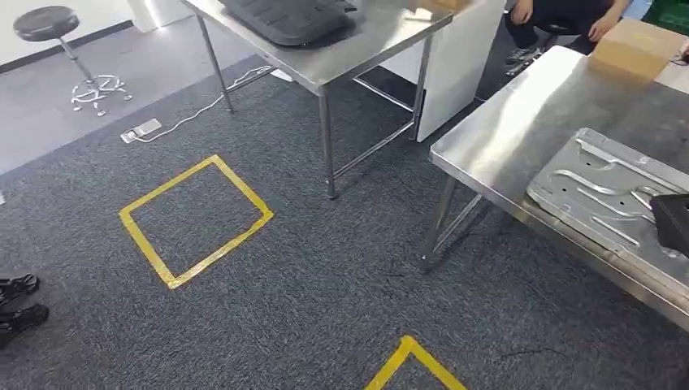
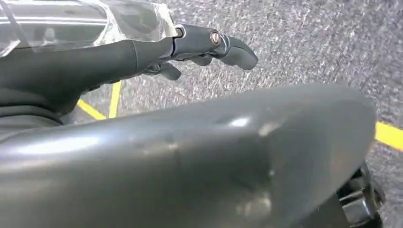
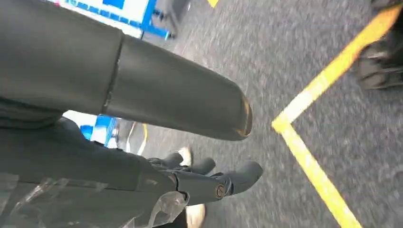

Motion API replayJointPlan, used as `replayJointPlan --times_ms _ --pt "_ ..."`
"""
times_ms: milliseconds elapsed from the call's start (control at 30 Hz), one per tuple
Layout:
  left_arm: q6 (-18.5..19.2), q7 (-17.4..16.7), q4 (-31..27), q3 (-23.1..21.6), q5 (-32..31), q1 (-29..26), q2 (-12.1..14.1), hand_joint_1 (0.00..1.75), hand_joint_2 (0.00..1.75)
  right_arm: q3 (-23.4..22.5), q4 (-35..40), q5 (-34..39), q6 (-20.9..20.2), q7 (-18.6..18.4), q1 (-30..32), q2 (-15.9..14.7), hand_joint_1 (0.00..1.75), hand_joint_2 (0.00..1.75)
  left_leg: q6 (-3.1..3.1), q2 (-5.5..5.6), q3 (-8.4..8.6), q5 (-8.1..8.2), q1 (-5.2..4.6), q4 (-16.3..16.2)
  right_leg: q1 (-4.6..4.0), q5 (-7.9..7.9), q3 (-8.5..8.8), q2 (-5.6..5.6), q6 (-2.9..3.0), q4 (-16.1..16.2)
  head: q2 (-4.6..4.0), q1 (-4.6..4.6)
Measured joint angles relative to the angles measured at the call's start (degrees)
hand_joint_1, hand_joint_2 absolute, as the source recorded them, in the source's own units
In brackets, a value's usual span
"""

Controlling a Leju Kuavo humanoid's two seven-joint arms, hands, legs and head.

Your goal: Take the parts from the cabinet and place them on the table.

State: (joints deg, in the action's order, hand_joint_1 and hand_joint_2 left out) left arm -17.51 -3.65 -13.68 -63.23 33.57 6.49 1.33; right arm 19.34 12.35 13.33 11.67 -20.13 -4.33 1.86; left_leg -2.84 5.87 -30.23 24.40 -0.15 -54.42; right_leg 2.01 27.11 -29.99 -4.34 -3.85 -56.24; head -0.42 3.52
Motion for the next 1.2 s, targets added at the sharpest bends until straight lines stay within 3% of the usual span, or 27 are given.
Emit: replayJointPlan --times_ms 33,133,167,200,233,300,333,367,400,467,500,533,633,667,700,733,767,833,867,900,967,1000,1033,1133,1167,1200 --pt "0.0 0.0 0.0 0.0 0.0 0.1 0.0 0.00 0.00 0.0 -0.1 0.0 0.0 -0.1 0.0 0.0 0.00 0.00 0.38 0.58 -0.43 0.30 -0.38 -0.5 -0.30 0.18 -0.06 0.29 0.40 0.3 0.00 -0.15" --pt "0.0 -0.2 0.0 0.0 0.0 -0.1 0.0 0.00 0.00 0.0 -0.1 0.0 -0.1 -0.1 -0.6 0.0 0.00 0.00 0.85 1.63 -0.67 0.03 -0.02 -0.2 -0.79 0.10 -0.10 1.96 1.56 0.2 0.00 -0.04" --pt "0.0 -0.2 0.0 0.0 0.0 -0.2 0.2 0.00 0.00 0.0 -0.1 0.0 -0.1 -0.1 -0.7 0.2 0.00 0.00 0.93 1.70 -0.74 0.31 0.08 -0.6 -0.22 -0.04 -0.01 2.85 1.90 0.4 0.02 -0.11" --pt "0.0 -0.3 0.0 0.0 0.0 -0.3 0.1 0.00 0.00 0.0 -0.1 0.0 -0.1 -0.2 -0.7 0.1 0.00 0.00 1.31 -1.55 -1.31 1.23 -0.32 -2.2 -0.37 0.04 0.23 3.28 2.15 0.4 0.00 0.15" --pt "0.0 -0.3 0.0 0.0 0.0 -0.1 0.1 0.00 0.00 0.0 -0.1 0.0 -0.1 -0.2 -0.4 0.0 0.00 0.00 1.72 -3.44 -2.91 3.05 -0.19 -5.5 -0.43 0.21 0.34 4.07 2.43 0.4 0.02 0.35" --pt "0.0 -0.3 0.0 0.0 0.1 0.2 0.1 0.00 0.00 0.1 -0.1 0.0 -0.1 -0.3 -0.1 0.0 0.00 0.00 2.25 -4.97 -8.21 7.44 0.09 -15.7 -0.69 0.47 0.46 5.77 2.71 0.4 0.00 0.35" --pt "0.0 -0.3 0.0 0.0 0.3 0.1 0.1 0.00 0.00 0.1 -0.2 0.0 -0.1 -0.3 -0.1 0.0 0.00 0.00 2.27 -5.19 -10.31 8.50 0.14 -19.6 -0.74 0.59 0.51 6.52 2.80 0.4 0.00 0.37" --pt "0.0 -0.3 0.0 0.0 0.3 0.0 0.1 0.00 0.00 0.1 -0.2 0.0 -0.1 -0.3 -0.1 0.0 0.00 0.00 2.21 -5.30 -10.93 8.02 0.16 -20.4 -0.77 0.71 0.60 7.15 2.79 0.4 0.00 0.37" --pt "0.0 -0.3 0.0 0.0 0.3 -0.2 0.1 0.00 0.00 0.1 -0.2 0.0 -0.1 -0.3 -0.2 0.0 0.00 0.00 2.06 -5.37 -10.40 6.92 0.15 -19.0 -0.82 0.81 0.73 7.55 2.76 0.4 0.00 0.37" --pt "-0.1 -0.3 0.0 0.0 0.4 -0.2 0.1 0.00 0.00 0.2 -0.2 0.1 -0.1 -0.3 -0.3 0.0 0.00 0.00 0.98 -6.53 -4.71 1.29 -0.29 -7.6 -1.03 1.18 1.36 9.02 2.71 0.4 0.00 0.37" --pt "-0.2 -0.3 0.0 0.0 0.4 0.0 0.1 0.00 0.00 0.3 -0.2 0.1 -0.1 -0.2 -0.3 0.1 0.00 0.00 0.00 -9.23 -1.99 -0.45 -0.91 -2.4 -1.03 1.32 1.66 9.54 2.65 0.5 0.00 0.37" --pt "-0.2 -0.3 0.0 0.0 0.4 0.2 0.1 0.00 0.00 0.4 -0.2 0.1 -0.1 -0.3 -0.3 0.2 0.00 0.00 -0.25 -10.53 -1.49 0.01 -1.41 -1.0 -1.35 1.62 1.86 10.12 2.30 0.5 0.00 0.37" --pt "-0.3 -0.2 0.0 0.0 0.5 0.1 0.1 0.00 0.00 0.5 -0.2 0.1 -0.1 -0.2 -0.7 0.2 0.00 0.00 -0.55 -8.62 -1.87 -0.12 -1.76 -0.8 -1.18 1.83 2.29 11.66 1.66 0.9 0.00 0.37" --pt "-0.3 -0.2 0.0 0.0 0.5 0.0 0.1 0.00 0.00 0.6 -0.1 0.1 -0.1 -0.2 -1.2 0.3 0.00 0.00 -0.85 -7.87 -1.40 -0.50 -1.67 0.0 -1.38 1.92 2.90 12.32 1.19 1.4 0.00 0.39" --pt "-0.4 -0.2 0.0 0.0 0.5 -0.3 0.0 0.00 0.00 0.6 -0.2 0.1 -0.1 -0.2 -0.8 0.3 0.00 0.00 -0.84 -7.22 -0.58 -1.15 -0.84 0.9 -1.08 2.50 2.88 9.80 0.87 0.5 0.02 0.35" --pt "-0.5 -0.2 0.0 0.0 0.5 -0.2 0.1 0.00 0.00 0.6 -0.2 0.1 -0.1 -0.2 -0.8 0.3 0.00 0.00 -1.15 -6.52 -0.43 -1.30 -0.70 1.3 -1.15 4.10 1.67 6.56 0.83 -2.0 0.02 0.22" --pt "-0.5 -0.2 0.0 0.0 0.5 0.0 0.1 0.00 0.00 0.6 -0.2 0.2 -0.1 -0.2 -0.5 0.3 0.00 0.00 -1.35 -5.99 -0.48 -1.38 -0.69 1.3 -1.19 6.40 -0.51 5.13 0.86 -6.2 0.02 0.20" --pt "-0.6 -0.1 0.0 0.0 0.5 0.2 0.0 0.00 0.00 0.7 -0.2 0.2 -0.1 -0.2 -0.3 0.2 0.00 0.00 -1.41 -4.30 -0.44 -1.31 -0.67 1.3 -1.18 9.99 -5.63 4.52 0.72 -15.7 0.02 0.07" --pt "-0.5 -0.1 0.0 0.0 0.5 0.2 0.0 0.00 0.00 0.7 -0.2 0.2 -0.1 -0.2 -0.3 0.3 0.00 0.00 -1.39 -3.48 -0.38 -1.29 -0.67 1.3 -1.19 9.83 -7.03 4.50 0.64 -17.6 0.04 0.00" --pt "-0.6 -0.1 0.0 0.0 0.5 0.0 0.0 0.00 0.00 0.8 -0.2 0.2 -0.1 -0.2 -0.3 0.3 0.00 0.00 -1.34 -2.67 -0.29 -1.26 -0.62 1.3 -1.07 8.17 -6.96 4.50 0.54 -16.3 0.02 0.00" --pt "-0.6 -0.1 0.0 0.0 0.5 -0.1 0.0 0.00 0.00 0.8 -0.2 0.2 -0.1 -0.2 -0.3 0.2 0.00 0.00 -1.05 -0.94 -0.03 -1.08 -0.32 1.1 -0.72 2.61 -3.47 3.93 0.32 -7.5 0.04 0.00" --pt "-0.6 -0.1 0.0 0.0 0.5 -0.1 0.0 0.00 0.00 0.8 -0.2 0.2 -0.1 -0.2 -0.2 0.2 0.00 0.00 -0.70 -0.14 0.07 -0.85 -0.21 0.8 -0.35 -0.01 -0.95 2.27 0.07 -1.9 0.02 0.00" --pt "-0.7 0.0 0.0 0.0 0.5 0.1 0.0 0.00 0.00 0.8 -0.2 0.2 -0.1 -0.2 0.0 0.2 0.00 0.00 -0.22 0.48 -0.26 -0.55 -0.47 0.3 0.02 0.16 0.02 -0.72 -0.03 0.7 0.02 -0.04" --pt "-0.7 0.1 0.0 0.0 0.6 0.0 0.0 0.00 0.00 0.9 -0.2 0.4 -0.1 -0.2 -0.5 0.2 0.00 0.00 0.53 1.93 -0.79 -0.48 -0.21 0.3 -0.67 0.05 0.04 1.16 1.39 0.7 0.02 0.02" --pt "-0.8 0.1 0.0 0.0 0.7 -0.2 0.0 0.00 0.00 0.9 -0.2 0.4 -0.1 -0.1 -0.6 0.2 0.00 0.00 0.73 2.47 -0.86 -0.49 -0.08 0.1 -0.45 -0.06 0.13 1.88 1.86 0.8 0.02 0.04" --pt "-0.8 0.1 0.0 0.0 0.7 -0.4 0.1 0.00 0.00 0.9 -0.2 0.4 -0.1 -0.1 -0.7 0.3 0.00 0.00 0.86 1.21 -0.94 -0.03 -0.01 -0.7 -0.32 -0.15 0.33 2.70 2.13 0.9 0.02 -0.02"
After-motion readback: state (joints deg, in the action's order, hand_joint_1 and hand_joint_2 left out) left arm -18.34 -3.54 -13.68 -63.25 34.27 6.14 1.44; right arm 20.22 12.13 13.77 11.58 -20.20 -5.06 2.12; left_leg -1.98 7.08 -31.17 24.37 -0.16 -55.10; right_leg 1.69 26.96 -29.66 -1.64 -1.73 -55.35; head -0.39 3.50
